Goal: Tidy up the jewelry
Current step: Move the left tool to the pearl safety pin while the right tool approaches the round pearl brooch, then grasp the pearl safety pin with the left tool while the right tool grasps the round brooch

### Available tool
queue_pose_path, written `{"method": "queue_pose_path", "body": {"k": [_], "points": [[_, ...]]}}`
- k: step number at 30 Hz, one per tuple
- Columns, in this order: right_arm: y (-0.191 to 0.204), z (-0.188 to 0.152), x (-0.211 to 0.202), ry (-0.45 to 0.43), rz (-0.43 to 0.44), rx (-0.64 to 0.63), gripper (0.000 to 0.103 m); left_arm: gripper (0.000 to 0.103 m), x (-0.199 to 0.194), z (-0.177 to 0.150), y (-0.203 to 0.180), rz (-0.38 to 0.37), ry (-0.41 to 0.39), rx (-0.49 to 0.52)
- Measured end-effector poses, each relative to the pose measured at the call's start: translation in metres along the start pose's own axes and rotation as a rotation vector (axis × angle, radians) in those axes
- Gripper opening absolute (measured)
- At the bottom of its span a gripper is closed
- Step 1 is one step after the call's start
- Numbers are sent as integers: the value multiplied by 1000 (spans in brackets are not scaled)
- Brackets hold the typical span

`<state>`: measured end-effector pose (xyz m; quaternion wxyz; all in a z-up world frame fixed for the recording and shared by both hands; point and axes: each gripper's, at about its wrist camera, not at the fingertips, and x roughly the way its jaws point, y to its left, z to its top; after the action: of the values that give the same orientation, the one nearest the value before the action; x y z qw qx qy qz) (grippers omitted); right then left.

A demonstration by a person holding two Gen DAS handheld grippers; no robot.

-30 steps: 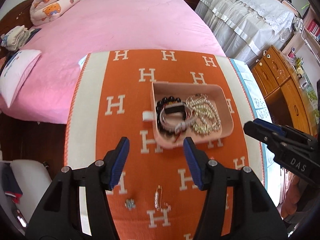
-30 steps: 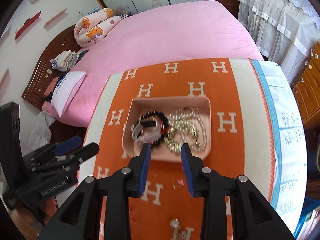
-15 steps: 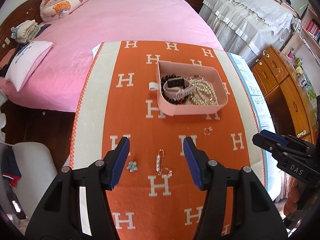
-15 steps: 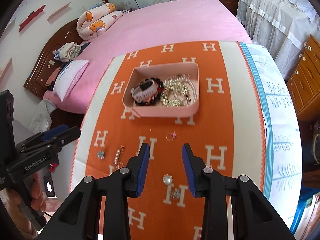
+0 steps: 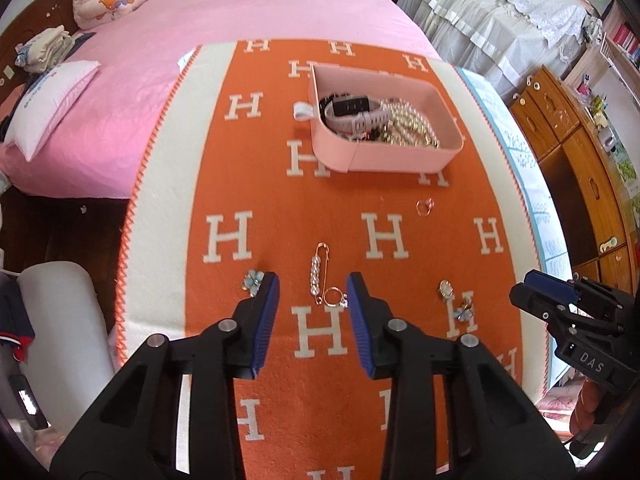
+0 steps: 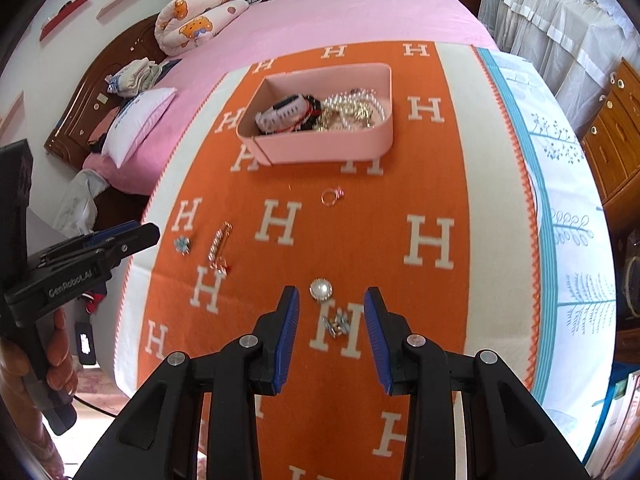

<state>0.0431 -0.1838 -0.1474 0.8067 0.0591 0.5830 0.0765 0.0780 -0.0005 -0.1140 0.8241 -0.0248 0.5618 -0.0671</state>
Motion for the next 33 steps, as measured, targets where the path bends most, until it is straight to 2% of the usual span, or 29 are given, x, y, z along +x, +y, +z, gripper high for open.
{"method": "queue_pose_path", "body": {"k": [13, 21, 27, 31, 33], "points": [[-5, -8, 35, 23, 5, 1, 34, 23, 69, 1, -3, -17, 139, 8], [-5, -2, 48, 29, 12, -6, 34, 23, 95, 10, -3, -9, 183, 8], [0, 6, 59, 35, 3, -38, 34, 22, 103, 18, -8, 6, 180, 18], [9, 9, 67, 43, -16, -82, 34, 22, 106, 22, -13, 32, 189, 49], [14, 9, 72, 47, -27, -112, 34, 17, 107, 22, -19, 64, 190, 79]]}}
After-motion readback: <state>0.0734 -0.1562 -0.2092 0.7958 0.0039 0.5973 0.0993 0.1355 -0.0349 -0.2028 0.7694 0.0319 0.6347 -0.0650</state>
